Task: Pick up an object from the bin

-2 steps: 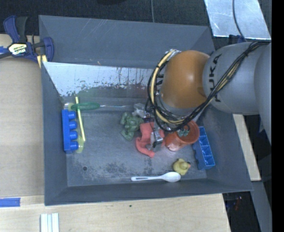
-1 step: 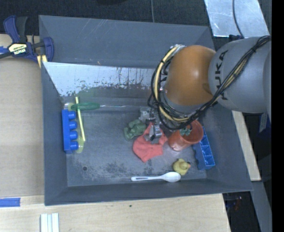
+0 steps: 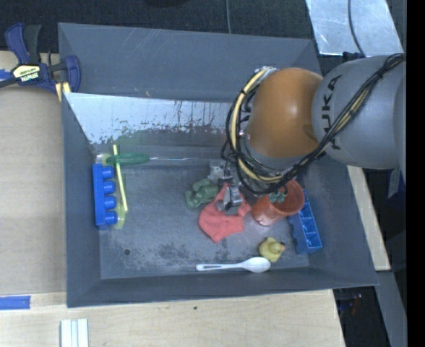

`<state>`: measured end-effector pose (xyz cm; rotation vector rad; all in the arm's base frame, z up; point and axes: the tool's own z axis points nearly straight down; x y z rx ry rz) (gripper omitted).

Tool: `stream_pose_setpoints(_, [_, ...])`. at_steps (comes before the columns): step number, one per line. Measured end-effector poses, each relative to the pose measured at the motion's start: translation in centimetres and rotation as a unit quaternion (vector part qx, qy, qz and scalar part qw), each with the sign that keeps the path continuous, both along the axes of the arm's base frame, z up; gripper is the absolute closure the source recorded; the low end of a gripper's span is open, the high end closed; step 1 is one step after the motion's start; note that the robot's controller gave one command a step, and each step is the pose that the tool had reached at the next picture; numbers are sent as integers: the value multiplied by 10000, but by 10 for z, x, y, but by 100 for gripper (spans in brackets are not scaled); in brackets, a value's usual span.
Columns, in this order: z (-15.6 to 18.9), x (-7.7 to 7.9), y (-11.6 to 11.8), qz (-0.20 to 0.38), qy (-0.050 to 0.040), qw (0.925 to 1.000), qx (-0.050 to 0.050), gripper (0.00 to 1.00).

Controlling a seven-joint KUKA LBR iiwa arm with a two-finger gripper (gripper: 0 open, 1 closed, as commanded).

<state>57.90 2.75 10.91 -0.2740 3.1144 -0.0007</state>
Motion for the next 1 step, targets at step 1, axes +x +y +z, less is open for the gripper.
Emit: stream_pose_setpoints(1, [57,-5,0,218,36,9998,-6,100])
